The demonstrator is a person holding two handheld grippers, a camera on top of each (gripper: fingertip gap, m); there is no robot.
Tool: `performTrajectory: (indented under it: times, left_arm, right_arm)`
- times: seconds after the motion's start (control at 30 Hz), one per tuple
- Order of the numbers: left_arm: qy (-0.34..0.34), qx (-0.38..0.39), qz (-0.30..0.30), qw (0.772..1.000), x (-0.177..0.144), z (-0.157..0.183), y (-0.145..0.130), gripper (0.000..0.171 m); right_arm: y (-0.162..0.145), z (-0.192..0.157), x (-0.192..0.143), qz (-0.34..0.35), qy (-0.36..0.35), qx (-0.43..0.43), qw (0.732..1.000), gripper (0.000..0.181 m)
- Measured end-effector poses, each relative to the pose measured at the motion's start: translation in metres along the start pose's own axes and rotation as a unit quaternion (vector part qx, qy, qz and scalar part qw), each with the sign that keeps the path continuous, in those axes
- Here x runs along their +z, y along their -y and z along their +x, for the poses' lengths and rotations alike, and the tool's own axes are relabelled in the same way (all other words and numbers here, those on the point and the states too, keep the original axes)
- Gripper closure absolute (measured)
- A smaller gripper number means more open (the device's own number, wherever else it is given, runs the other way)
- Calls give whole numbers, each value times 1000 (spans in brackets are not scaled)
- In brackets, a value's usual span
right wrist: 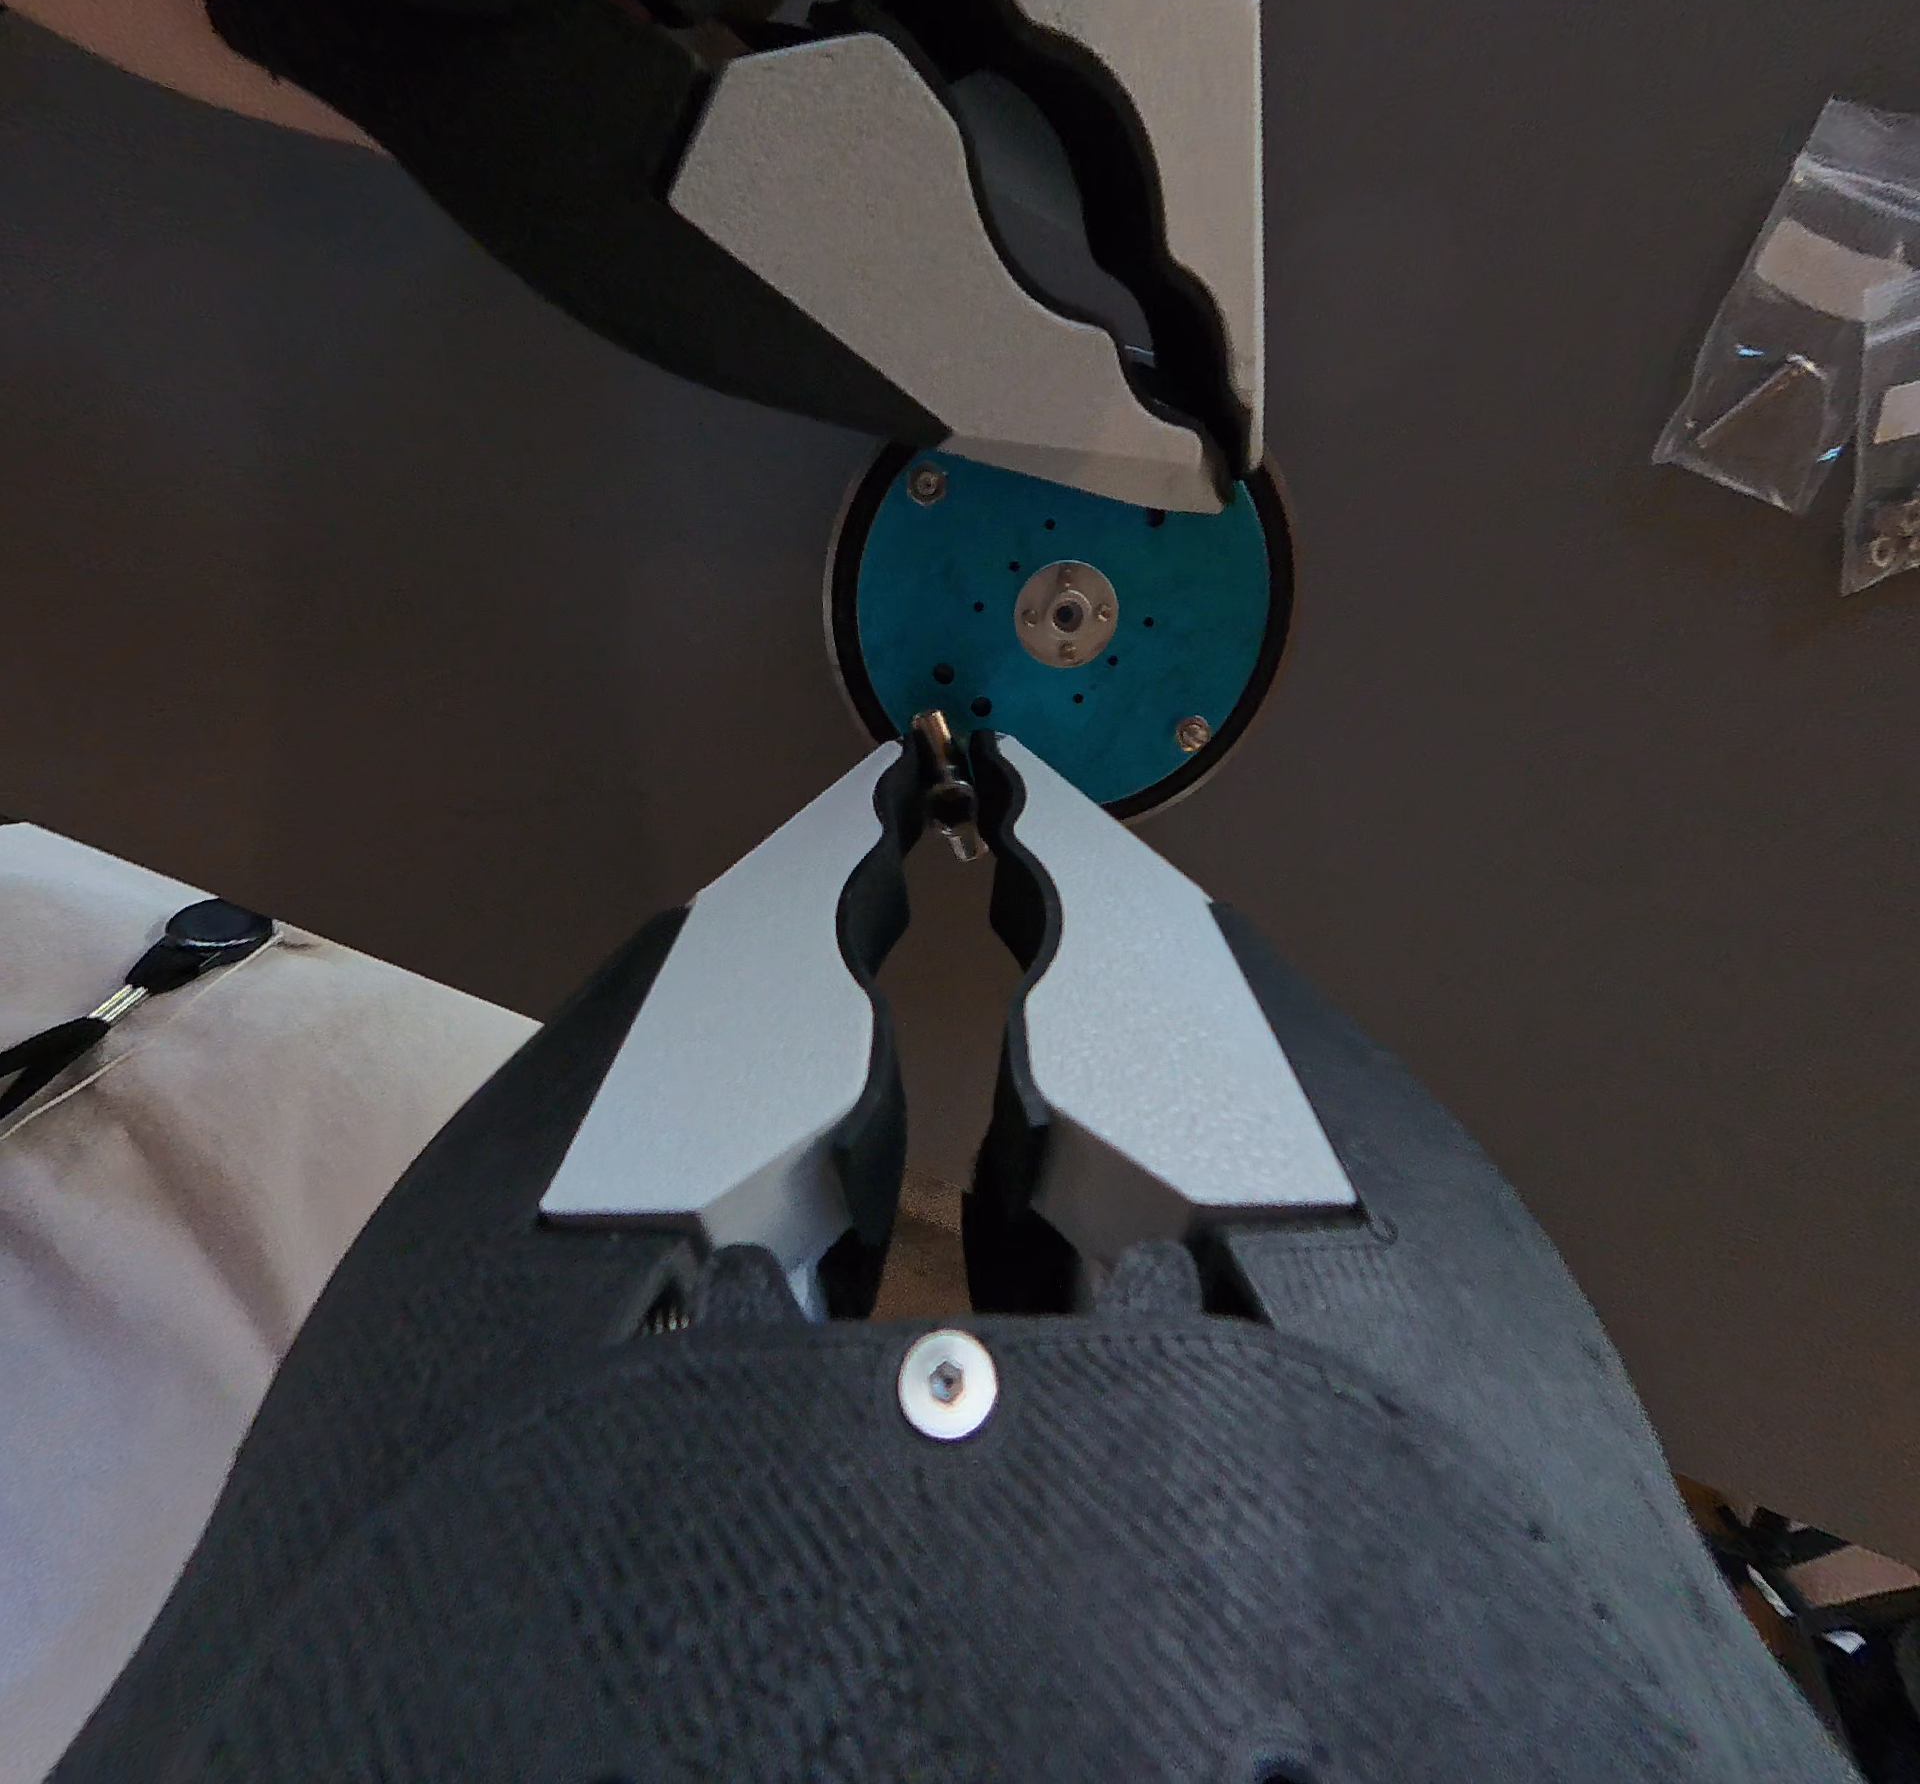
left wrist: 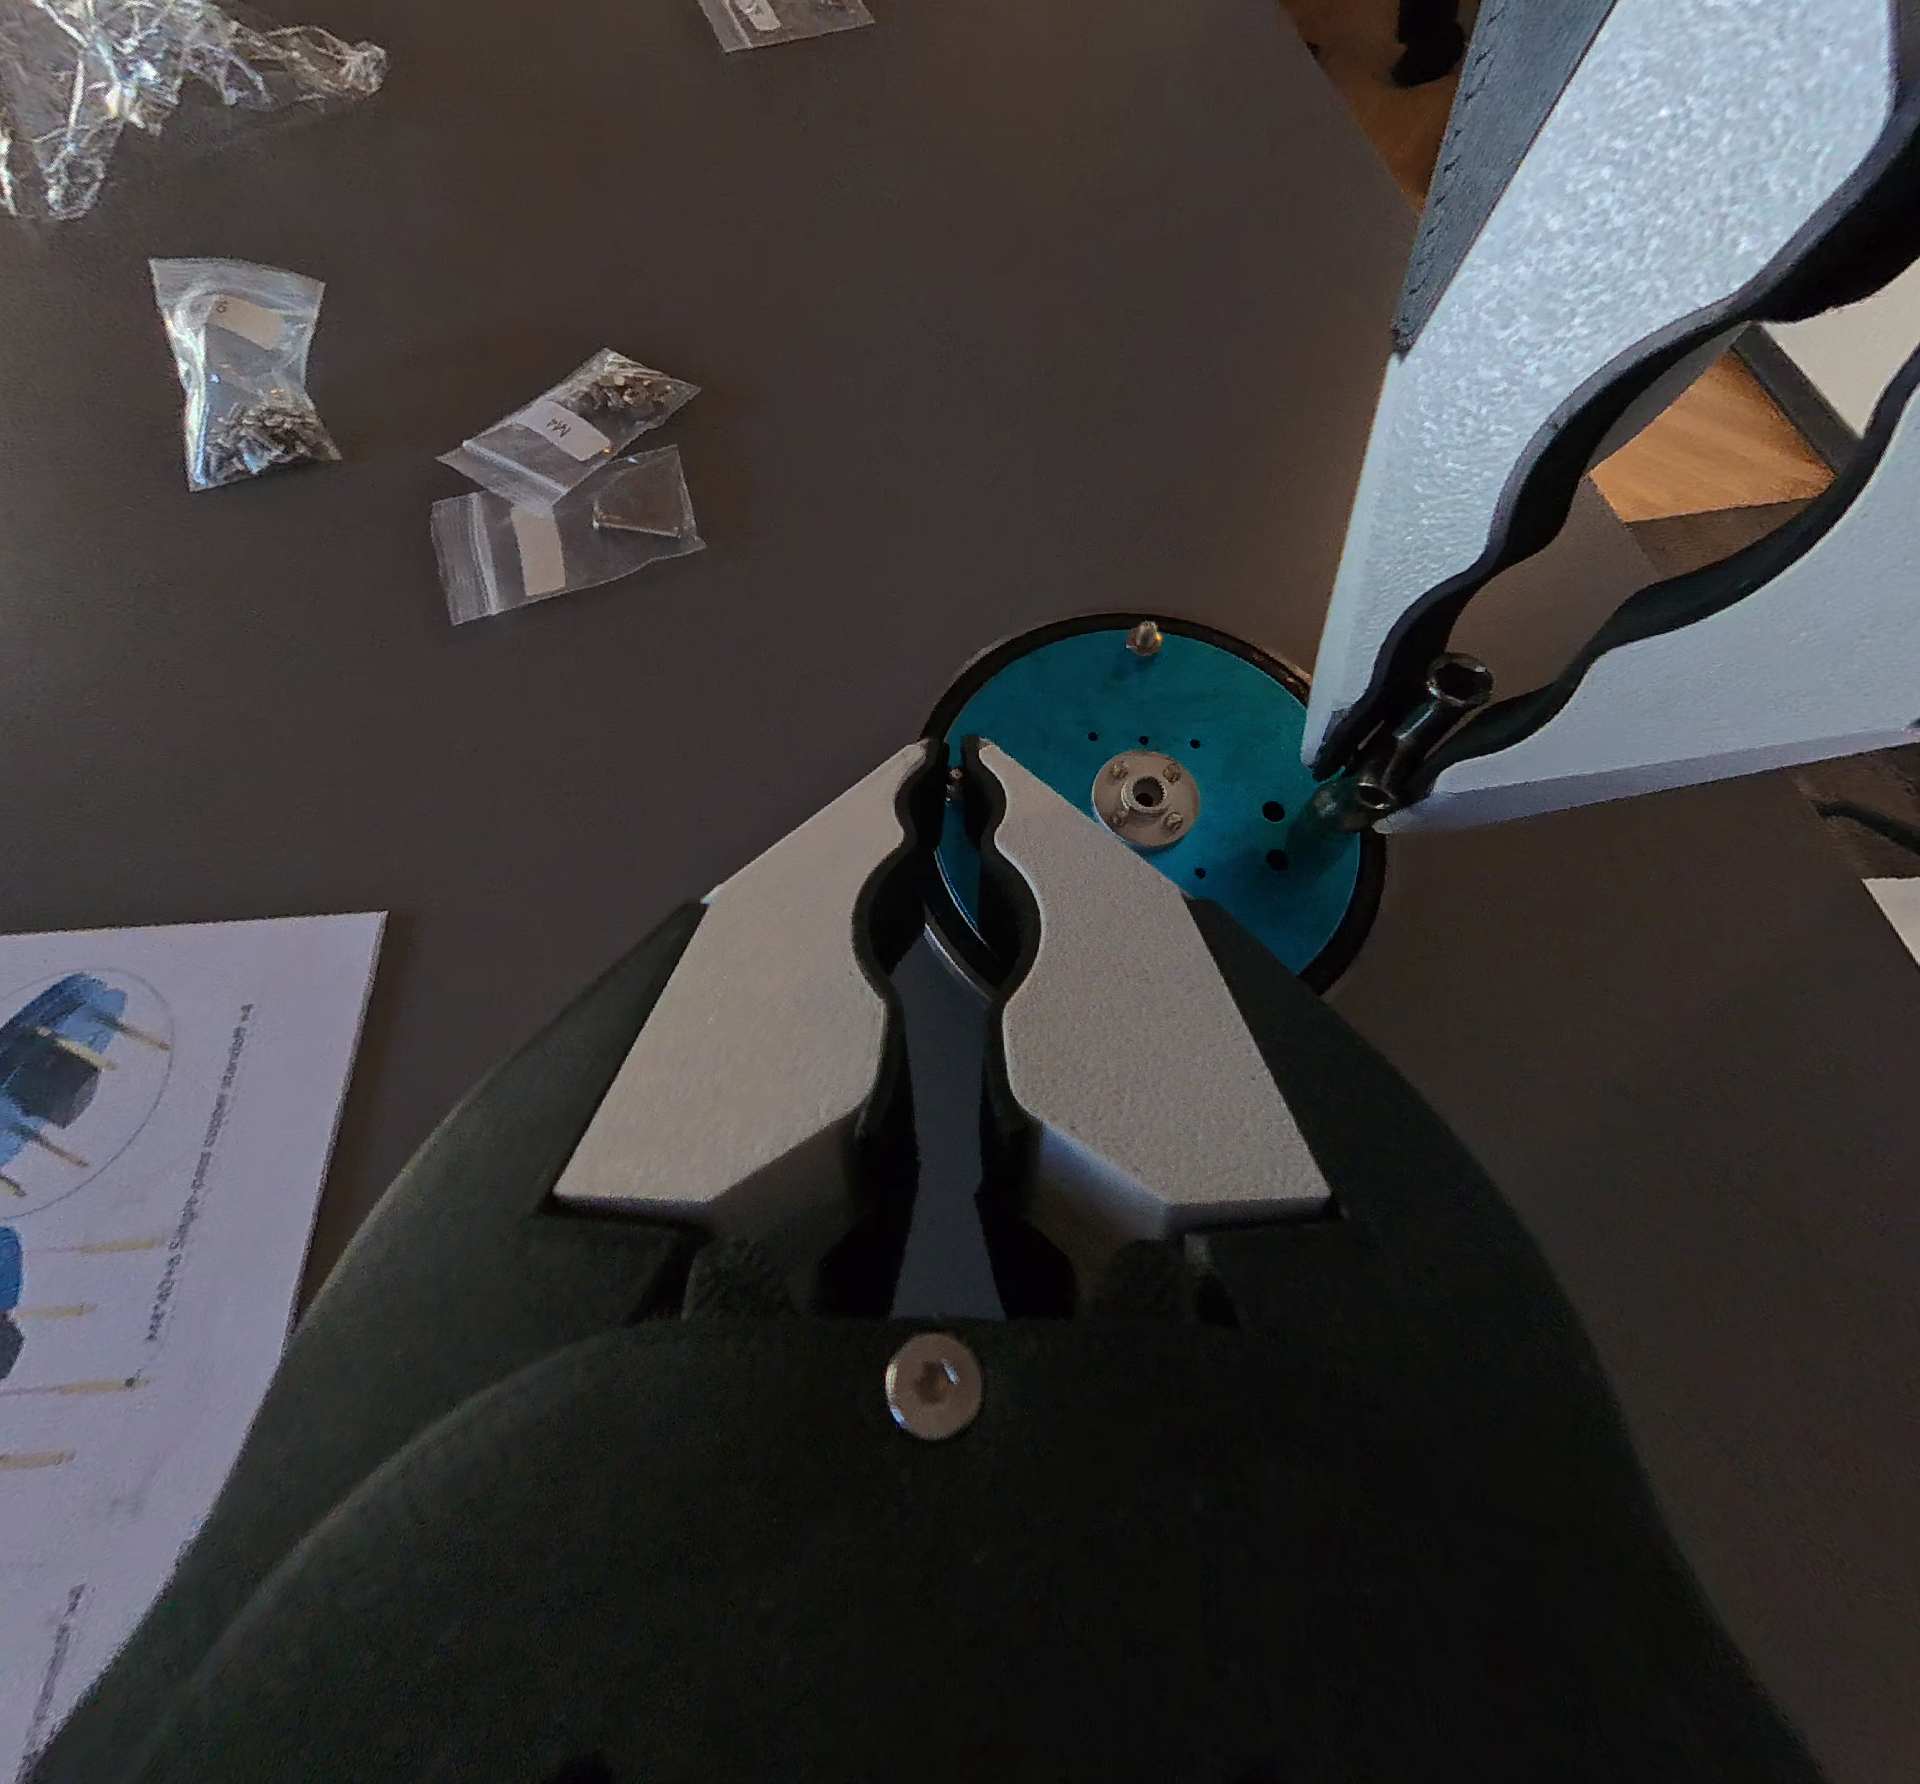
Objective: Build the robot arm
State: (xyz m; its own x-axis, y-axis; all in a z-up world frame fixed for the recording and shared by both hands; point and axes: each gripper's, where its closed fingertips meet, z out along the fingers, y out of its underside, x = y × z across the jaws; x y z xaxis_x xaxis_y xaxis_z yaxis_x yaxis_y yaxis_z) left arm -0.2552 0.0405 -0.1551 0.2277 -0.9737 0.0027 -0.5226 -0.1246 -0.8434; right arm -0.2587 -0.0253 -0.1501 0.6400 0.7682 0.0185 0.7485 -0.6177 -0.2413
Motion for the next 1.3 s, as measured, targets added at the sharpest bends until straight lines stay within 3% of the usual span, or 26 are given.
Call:
performTrajectory:
  times: [1.0, 1.1, 1.23, 1.3]
  left_arm:
    - [65, -54, 0, 996, -18, -15, -12, 169]
    - [57, -64, 3, 996, -16, -15, -10, 169]
    - [44, -54, 3, 998, -10, -12, -7, 169]
    - [42, -41, -3, 998, -10, -12, -7, 169]
  right_arm:
    - [12, 5, 3, 9, 22, 17, 1000, 170]
    - [15, 0, 4, 1, 23, -10, 1000, 171]
    - [14, -5, 3, 7, 37, -144, 989, 173]
    - [15, -7, -1, 28, 52, -172, 983, 173]
